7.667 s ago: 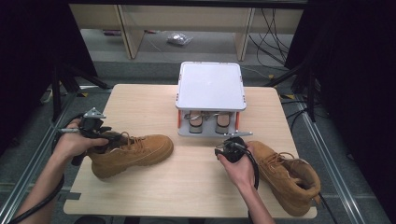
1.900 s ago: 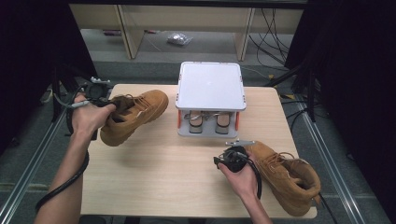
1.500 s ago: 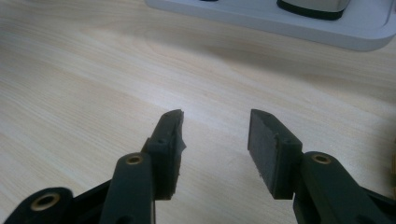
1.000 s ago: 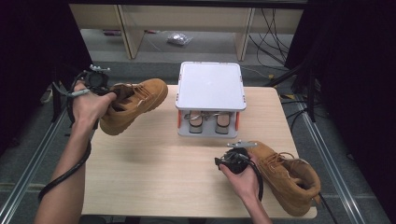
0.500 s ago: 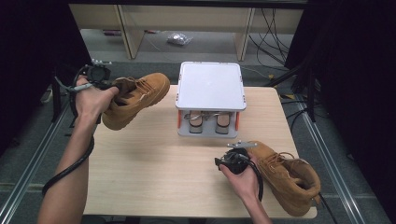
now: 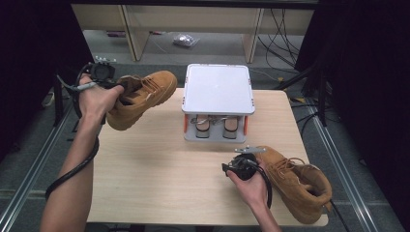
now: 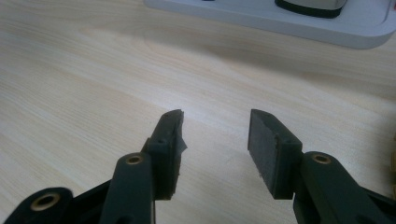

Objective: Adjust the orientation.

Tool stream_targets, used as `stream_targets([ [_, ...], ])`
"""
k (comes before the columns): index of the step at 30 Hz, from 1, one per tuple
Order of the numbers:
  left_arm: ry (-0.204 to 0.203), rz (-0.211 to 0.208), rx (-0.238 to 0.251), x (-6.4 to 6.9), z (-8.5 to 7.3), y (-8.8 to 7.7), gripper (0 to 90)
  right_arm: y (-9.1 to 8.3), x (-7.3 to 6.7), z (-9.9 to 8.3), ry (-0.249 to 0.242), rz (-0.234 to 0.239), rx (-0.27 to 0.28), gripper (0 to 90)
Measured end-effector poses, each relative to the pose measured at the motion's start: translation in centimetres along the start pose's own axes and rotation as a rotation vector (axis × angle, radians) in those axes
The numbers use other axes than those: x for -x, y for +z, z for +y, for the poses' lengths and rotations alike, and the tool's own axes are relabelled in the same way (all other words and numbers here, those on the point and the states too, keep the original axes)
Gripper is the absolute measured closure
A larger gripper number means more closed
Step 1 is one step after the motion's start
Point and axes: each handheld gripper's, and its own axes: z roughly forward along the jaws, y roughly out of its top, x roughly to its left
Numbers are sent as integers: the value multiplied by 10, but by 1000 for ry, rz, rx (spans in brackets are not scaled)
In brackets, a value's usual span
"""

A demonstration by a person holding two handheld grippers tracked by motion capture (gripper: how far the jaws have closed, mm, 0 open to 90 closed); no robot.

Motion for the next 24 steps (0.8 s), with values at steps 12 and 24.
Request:
stream_targets([
  [12,-5,-2,21,2,8,0,806,0,1,0,-15,3,8,556],
  [24,0,-1,15,6,13,3,805,0,1,0,-16,2,11,556],
])
